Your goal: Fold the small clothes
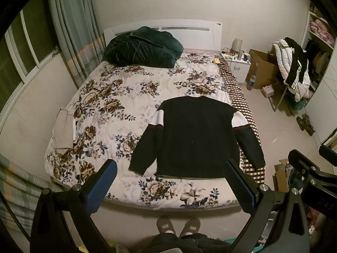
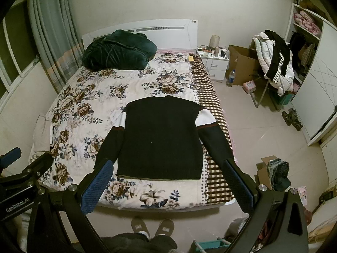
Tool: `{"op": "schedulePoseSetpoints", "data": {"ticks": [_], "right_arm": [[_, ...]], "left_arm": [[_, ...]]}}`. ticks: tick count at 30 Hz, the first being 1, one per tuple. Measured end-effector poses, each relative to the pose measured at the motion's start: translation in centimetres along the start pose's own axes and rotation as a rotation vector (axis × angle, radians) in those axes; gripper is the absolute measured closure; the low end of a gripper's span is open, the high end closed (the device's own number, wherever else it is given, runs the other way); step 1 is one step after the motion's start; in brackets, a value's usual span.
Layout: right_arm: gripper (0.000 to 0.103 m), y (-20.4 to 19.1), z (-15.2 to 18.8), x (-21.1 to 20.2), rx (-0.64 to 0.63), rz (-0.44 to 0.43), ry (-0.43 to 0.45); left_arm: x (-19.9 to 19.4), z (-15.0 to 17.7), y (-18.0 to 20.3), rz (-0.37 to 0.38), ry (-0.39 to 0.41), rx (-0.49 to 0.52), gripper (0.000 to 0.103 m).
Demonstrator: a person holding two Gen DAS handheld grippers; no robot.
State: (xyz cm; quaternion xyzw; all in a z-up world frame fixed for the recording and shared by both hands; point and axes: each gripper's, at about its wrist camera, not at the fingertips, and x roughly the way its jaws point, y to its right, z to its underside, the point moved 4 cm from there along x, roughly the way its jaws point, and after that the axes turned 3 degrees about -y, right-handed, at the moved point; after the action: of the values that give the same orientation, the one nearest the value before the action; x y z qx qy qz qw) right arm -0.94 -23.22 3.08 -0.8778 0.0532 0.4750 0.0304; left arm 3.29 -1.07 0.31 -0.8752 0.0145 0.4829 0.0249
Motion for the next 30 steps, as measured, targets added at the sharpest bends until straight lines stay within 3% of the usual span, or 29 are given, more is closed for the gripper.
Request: {"op": "schedulePoseSetpoints", "data": {"ticks": [14, 30], "right_arm": [[0.0, 0.1, -0.3, -0.2, 0.002, 0.0, 0.002], [0.0, 0.3, -0.5, -0.4, 0.002, 0.0, 0.002]], "left_arm": [[-0.4, -2.1, 0.6, -0.003, 0.006, 0.004, 0.0], [-0.4, -1.1, 0.4, -0.004, 0.01, 0.005, 0.0]]}}
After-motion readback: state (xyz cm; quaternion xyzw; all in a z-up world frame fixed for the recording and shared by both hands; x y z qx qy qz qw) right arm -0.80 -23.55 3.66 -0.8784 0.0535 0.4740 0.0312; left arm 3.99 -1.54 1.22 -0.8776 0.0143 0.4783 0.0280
